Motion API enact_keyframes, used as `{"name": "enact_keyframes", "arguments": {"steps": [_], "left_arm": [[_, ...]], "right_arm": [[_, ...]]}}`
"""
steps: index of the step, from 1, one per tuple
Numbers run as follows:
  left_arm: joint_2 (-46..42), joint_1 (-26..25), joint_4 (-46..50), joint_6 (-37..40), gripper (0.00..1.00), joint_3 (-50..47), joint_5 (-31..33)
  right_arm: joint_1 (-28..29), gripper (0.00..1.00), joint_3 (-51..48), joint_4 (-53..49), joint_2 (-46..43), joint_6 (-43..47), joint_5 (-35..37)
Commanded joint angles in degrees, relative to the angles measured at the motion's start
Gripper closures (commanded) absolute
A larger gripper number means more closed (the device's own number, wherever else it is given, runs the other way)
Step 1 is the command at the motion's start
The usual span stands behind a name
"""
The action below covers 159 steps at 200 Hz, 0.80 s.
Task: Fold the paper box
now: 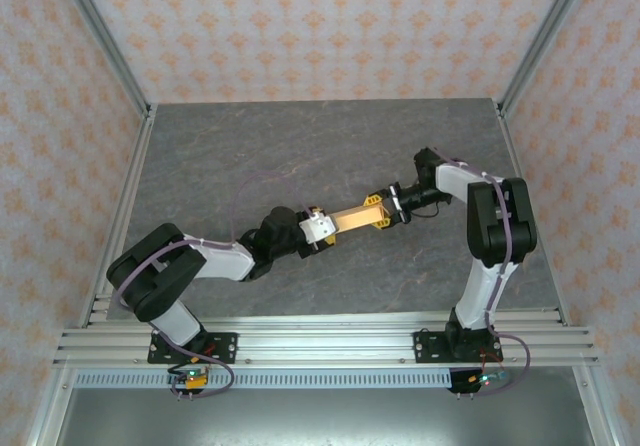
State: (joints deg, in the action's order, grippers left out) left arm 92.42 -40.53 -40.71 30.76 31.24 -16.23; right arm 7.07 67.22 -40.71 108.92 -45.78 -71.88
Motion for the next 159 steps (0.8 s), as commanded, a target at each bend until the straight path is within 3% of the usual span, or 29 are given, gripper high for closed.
{"name": "enact_keyframes", "arguments": {"steps": [1,17,30,53,102,134,159], "left_arm": [[0.3,-0.4,-3.2,2.0,0.47,2.7,0.1],[0.4,0.0,0.6,1.6,0.54,4.1,-2.1],[0.7,1.2,4.4,-0.5,0.58,5.8,-5.2],[0.7,2.8,5.3,-3.4,0.58,5.7,-7.9],[1.0,4.4,15.3,-3.4,0.59,9.0,-12.6],[2.1,5.0,17.8,-5.8,0.58,10.6,-13.2],[2.4,5.7,19.1,-6.5,0.58,11.4,-13.9]], "right_arm": [[-0.2,0.51,0.3,-1.6,-0.1,0.4,-0.8],[-0.4,0.45,0.9,-1.4,-0.2,0.4,-0.4],[-0.8,0.33,1.5,-0.5,-0.2,0.7,-0.1],[-2.7,0.28,2.5,2.3,-3.0,2.3,2.4],[-5.6,0.25,-0.6,12.3,-14.8,8.3,10.4],[-5.6,0.27,-4.3,13.8,-23.6,20.9,22.0],[-2.9,0.36,-8.6,13.8,-30.5,35.1,30.5]]}}
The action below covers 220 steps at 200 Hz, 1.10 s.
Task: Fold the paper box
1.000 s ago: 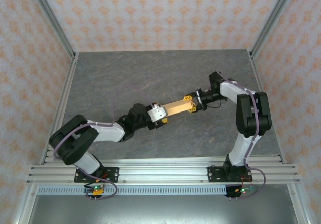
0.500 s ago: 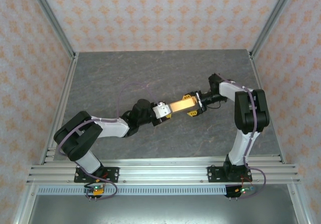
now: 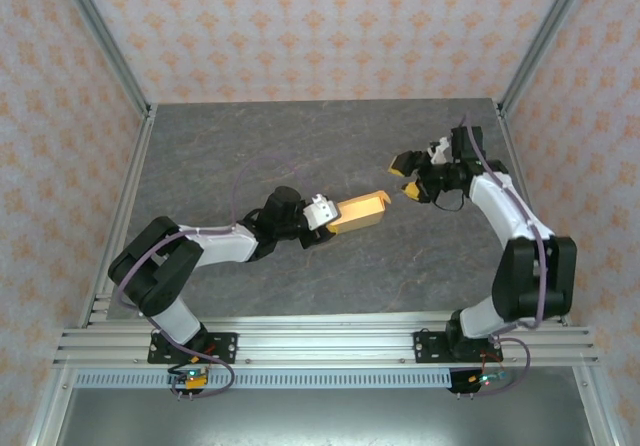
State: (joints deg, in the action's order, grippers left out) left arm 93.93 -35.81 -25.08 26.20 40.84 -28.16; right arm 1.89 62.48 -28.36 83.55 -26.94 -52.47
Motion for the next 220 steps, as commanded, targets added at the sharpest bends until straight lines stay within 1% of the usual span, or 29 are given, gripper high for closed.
{"name": "enact_keyframes", "arguments": {"steps": [1,17,37,48,65,79,90,111,121,138,159,169,193,220], "left_arm": [[0.9,1.0,3.6,-1.9,0.58,1.8,-2.0],[1.1,1.6,5.5,-1.3,0.58,2.9,-2.7],[1.4,2.1,8.3,-0.3,0.58,4.4,-3.7],[1.6,2.3,9.5,0.1,0.58,5.1,-4.1],[2.2,2.4,10.4,0.2,0.58,5.8,-4.7],[2.7,2.6,10.2,-0.2,0.58,6.1,-4.9],[3.3,2.7,10.2,-0.6,0.58,6.4,-4.8],[4.4,2.9,10.3,-1.4,0.58,7.1,-5.1],[4.7,3.0,10.8,-1.4,0.58,7.6,-5.4],[5.2,3.1,11.4,-1.2,0.58,8.2,-5.6],[5.6,3.2,11.6,-1.4,0.58,8.7,-5.7],[5.9,3.4,12.0,-1.4,0.58,9.1,-5.8],[6.2,3.4,12.7,-1.6,0.58,9.7,-5.8],[6.1,3.3,12.6,-2.0,0.58,9.8,-4.8]], "right_arm": [[2.5,0.36,-3.9,1.5,-5.4,16.8,11.3],[5.1,0.38,-5.6,1.9,-8.7,24.9,14.5],[7.7,0.40,-6.2,2.5,-10.3,31.1,18.1],[9.1,0.43,-5.2,2.0,-9.6,33.1,20.0],[10.9,0.51,-1.7,-0.9,-6.7,35.4,22.5],[11.4,0.52,0.0,-1.7,-4.6,37.1,23.0],[11.6,0.53,0.4,-1.6,-3.4,39.8,22.0],[11.8,0.53,0.6,-0.9,-1.5,43.3,24.1],[11.8,0.54,1.1,-0.7,-0.6,43.6,24.0],[12.2,0.57,2.1,-0.4,1.2,43.2,24.3],[13.3,0.66,3.6,-1.0,3.3,43.7,24.2],[13.9,0.71,4.2,-1.3,4.2,43.5,25.4],[15.1,0.80,4.6,-0.4,4.3,41.3,27.2],[15.8,0.85,4.4,0.6,3.9,36.3,28.2]]}}
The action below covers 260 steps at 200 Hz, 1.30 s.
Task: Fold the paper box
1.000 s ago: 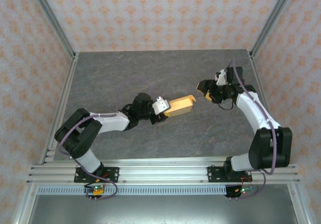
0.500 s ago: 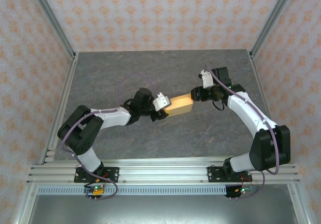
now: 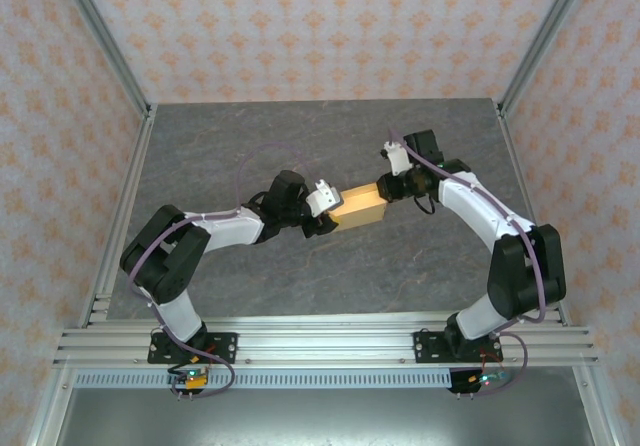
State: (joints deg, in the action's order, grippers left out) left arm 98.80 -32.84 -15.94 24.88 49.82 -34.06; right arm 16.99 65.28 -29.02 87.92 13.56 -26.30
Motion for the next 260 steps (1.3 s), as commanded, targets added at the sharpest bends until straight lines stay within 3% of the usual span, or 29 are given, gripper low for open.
{"name": "enact_keyframes", "arguments": {"steps": [1,36,89,158,213,232,260], "left_arm": [[1.2,0.3,3.5,-0.7,0.58,0.8,1.1],[1.2,0.4,3.4,-1.0,0.58,0.9,2.1],[1.0,0.7,2.9,-1.2,0.58,0.6,2.4],[2.0,1.5,2.3,-2.9,0.56,1.2,2.1],[-4.8,1.6,-2.9,-6.7,0.40,-1.5,4.8],[-10.0,1.7,-6.2,-11.1,0.29,-4.1,6.8],[-17.0,1.7,-8.0,-14.7,0.27,-9.3,13.0]], "right_arm": [[0.7,0.85,1.6,1.2,-0.5,-4.4,2.0],[3.1,0.86,-1.1,2.5,-1.4,-7.5,6.6],[3.3,0.87,-10.3,12.7,-5.2,-9.1,9.2],[3.3,0.88,-17.4,22.4,-5.8,-14.8,6.4],[3.3,0.88,-17.4,23.8,-6.5,-19.8,6.4],[3.3,0.88,-17.7,24.2,-7.5,-21.5,8.0],[4.3,0.88,-18.5,24.6,-8.8,-22.8,11.1]]}}
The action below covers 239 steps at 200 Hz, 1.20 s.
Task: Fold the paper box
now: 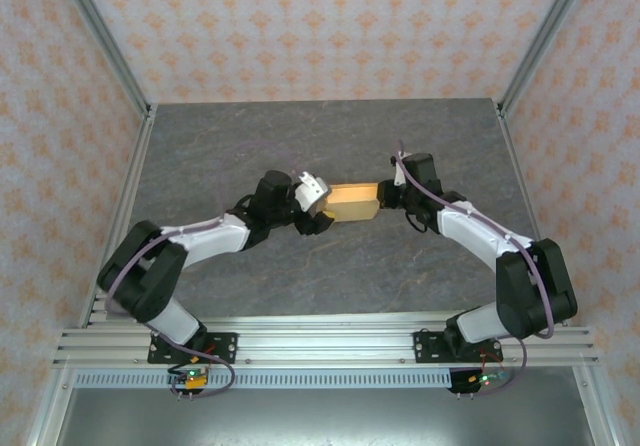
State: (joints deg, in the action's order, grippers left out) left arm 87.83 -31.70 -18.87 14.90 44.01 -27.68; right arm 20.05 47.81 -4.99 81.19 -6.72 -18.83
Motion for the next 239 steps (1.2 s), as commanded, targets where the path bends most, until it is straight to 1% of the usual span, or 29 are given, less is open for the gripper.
{"name": "enact_keyframes", "arguments": {"steps": [1,22,39,52,58,72,83,90,111,134,161,179,189,201,239], "left_arm": [[-6.3,0.5,-5.2,-4.8,0.27,-3.7,7.0],[-11.6,0.6,-9.0,-8.2,0.24,-8.7,12.6],[-14.7,0.6,-10.0,-12.2,0.21,-10.7,15.7],[-15.0,0.6,-9.2,-15.3,0.21,-10.5,16.7],[-14.5,0.5,-7.9,-17.0,0.24,-9.7,17.0],[-12.1,0.5,-2.4,-18.5,0.32,-5.5,16.3],[-9.9,0.3,-0.6,-17.9,0.37,-2.8,14.3],[-8.7,0.0,-0.8,-17.1,0.37,-1.8,13.7],[-5.2,-1.1,-0.3,-15.7,0.39,1.5,14.7],[-2.1,-2.0,1.6,-14.3,0.42,4.6,14.2],[1.0,-2.0,3.7,-15.8,0.54,7.3,14.4],[2.2,-2.2,3.0,-17.2,0.56,7.9,13.3],[2.7,-2.1,2.7,-18.1,0.61,8.2,13.3],[3.6,-2.1,3.4,-17.9,0.65,9.4,12.6],[5.0,-2.1,5.3,-17.4,0.65,12.8,11.0]], "right_arm": [[1.3,0.88,-1.1,0.5,-2.1,-2.5,3.8],[2.7,0.88,-0.6,-0.8,-1.7,-2.3,6.7],[4.3,0.88,0.0,-1.9,-1.7,-2.3,10.2],[5.1,0.88,0.4,-2.6,-1.5,-3.2,12.7],[5.5,0.88,0.5,-2.9,-1.5,-3.6,13.5],[6.4,0.88,1.0,-3.4,-1.5,-4.7,15.8],[7.0,0.88,1.6,-4.3,-1.1,-5.4,17.1],[7.3,0.88,1.9,-4.7,-0.9,-5.8,17.9],[8.3,0.88,2.4,-5.7,-0.2,-7.0,20.4],[8.4,0.88,3.0,-6.6,0.4,-8.7,21.5],[8.5,0.88,3.8,-8.0,1.1,-9.7,22.8],[8.5,0.88,4.4,-8.7,1.3,-9.8,23.1],[8.5,0.88,4.7,-9.1,1.4,-9.9,23.3],[8.6,0.85,5.1,-9.6,1.7,-10.4,24.2],[10.6,0.85,7.1,-11.5,3.2,-10.5,27.6]]}}
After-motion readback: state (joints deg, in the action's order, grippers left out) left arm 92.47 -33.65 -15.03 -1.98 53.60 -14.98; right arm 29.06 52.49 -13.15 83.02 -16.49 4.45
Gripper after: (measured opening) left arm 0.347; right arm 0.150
